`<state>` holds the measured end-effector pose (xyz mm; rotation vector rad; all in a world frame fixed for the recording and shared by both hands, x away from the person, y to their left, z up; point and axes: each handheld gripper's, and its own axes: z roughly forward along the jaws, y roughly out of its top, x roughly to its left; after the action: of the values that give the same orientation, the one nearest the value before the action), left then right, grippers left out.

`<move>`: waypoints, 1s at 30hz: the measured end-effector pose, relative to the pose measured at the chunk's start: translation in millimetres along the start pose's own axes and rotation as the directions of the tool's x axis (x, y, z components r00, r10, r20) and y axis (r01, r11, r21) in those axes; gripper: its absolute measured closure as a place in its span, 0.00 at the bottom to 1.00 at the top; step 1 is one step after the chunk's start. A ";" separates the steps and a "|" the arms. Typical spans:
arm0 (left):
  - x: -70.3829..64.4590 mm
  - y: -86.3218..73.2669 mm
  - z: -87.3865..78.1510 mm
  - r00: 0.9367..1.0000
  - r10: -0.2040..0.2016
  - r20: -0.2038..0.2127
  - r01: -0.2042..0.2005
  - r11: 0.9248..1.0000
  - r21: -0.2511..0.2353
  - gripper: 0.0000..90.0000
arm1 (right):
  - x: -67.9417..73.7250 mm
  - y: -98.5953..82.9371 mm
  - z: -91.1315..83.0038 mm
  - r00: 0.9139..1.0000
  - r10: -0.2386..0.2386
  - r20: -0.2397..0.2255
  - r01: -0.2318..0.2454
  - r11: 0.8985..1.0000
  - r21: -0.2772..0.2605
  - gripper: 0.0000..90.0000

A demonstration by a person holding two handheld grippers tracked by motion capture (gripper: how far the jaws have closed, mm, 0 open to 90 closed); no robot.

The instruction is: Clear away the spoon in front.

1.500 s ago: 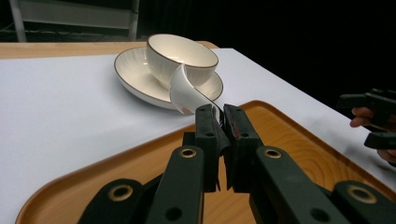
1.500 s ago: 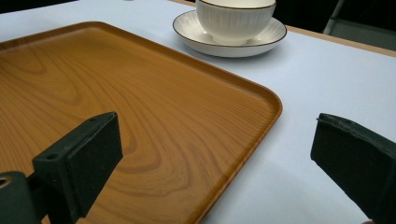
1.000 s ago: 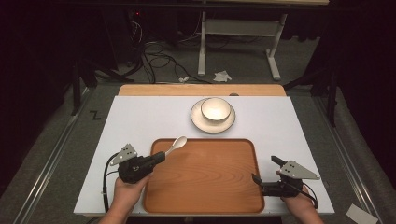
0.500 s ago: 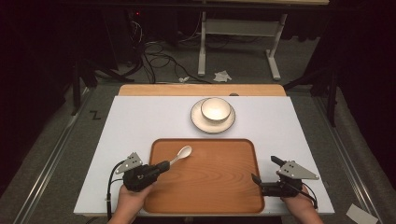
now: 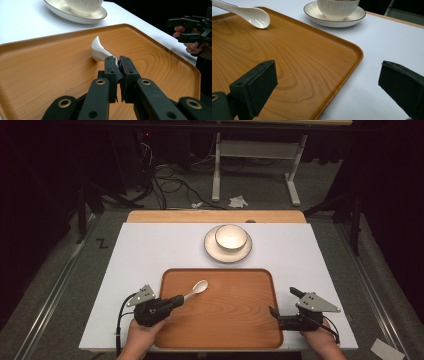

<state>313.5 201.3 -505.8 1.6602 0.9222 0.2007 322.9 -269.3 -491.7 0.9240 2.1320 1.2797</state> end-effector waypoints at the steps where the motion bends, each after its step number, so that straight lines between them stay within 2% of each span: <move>1: -0.8 -0.3 0.1 1.000 0.003 0.001 -0.003 1.000 0.004 0.95 | 0.0 -0.1 0.1 1.000 0.000 0.001 0.000 1.000 0.001 0.04; 2: -1.4 -0.4 0.2 1.000 0.011 0.001 -0.011 1.000 0.007 0.95 | -0.1 -0.1 0.2 1.000 -0.001 0.000 0.001 1.000 0.001 0.04; 7: -2.2 -1.6 1.6 1.000 0.003 0.019 -0.003 1.000 0.007 0.93 | 0.0 -0.4 0.8 1.000 -0.005 0.000 0.005 1.000 0.005 0.04; 9: -2.4 -2.5 2.8 1.000 0.005 0.024 -0.005 1.000 0.018 0.73 | 0.4 -0.5 1.0 1.000 -0.003 0.003 0.003 1.000 0.009 0.04; 11: -1.9 -3.2 4.2 1.000 0.008 0.022 -0.008 1.000 0.027 0.63 | 0.6 -0.4 1.1 1.000 -0.005 0.003 0.005 1.000 0.008 0.04; 20: 1.1 -5.9 4.8 0.999 -0.018 0.030 0.016 0.999 0.038 0.62 | 0.8 -0.5 1.1 1.000 -0.004 0.003 0.004 1.000 0.008 0.04; 22: 2.0 -6.1 4.7 0.999 -0.022 0.037 0.020 0.999 0.042 0.65 | 0.7 -0.4 1.1 1.000 -0.003 0.003 0.003 1.000 0.007 0.04; 24: 2.7 -4.3 1.2 1.000 -0.031 -0.005 0.031 0.999 0.024 0.80 | 0.8 -0.2 0.5 1.000 -0.005 0.003 0.005 1.000 0.005 0.04; 25: 2.7 -4.3 1.2 1.000 -0.031 -0.005 0.031 0.999 0.024 0.89 | 0.8 -0.2 0.3 1.000 -0.005 0.002 0.005 1.000 0.003 0.04; 26: 2.6 -2.8 -1.8 0.999 -0.025 -0.047 0.025 1.000 0.007 0.95 | 0.5 -0.1 0.2 1.000 -0.007 0.001 0.007 1.000 0.002 0.04; 27: 2.6 -2.8 -1.8 0.999 -0.025 -0.047 0.025 1.000 0.007 1.00 | 0.4 -0.1 0.2 1.000 -0.008 0.001 0.008 1.000 0.002 0.04; 28: 3.8 -2.3 -4.9 0.998 -0.037 -0.051 0.037 0.999 -0.005 1.00 | 0.5 -0.2 0.2 1.000 -0.005 0.001 0.005 1.000 0.002 0.04; 30: 4.2 -1.9 -7.4 0.997 -0.035 -0.062 0.035 0.999 -0.005 1.00 | 0.3 -0.1 0.2 1.000 -0.007 0.000 0.007 1.000 0.002 0.04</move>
<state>311.2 209.6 -506.6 1.6410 0.9967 0.2310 322.8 -269.0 -491.9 0.9163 2.1348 1.2739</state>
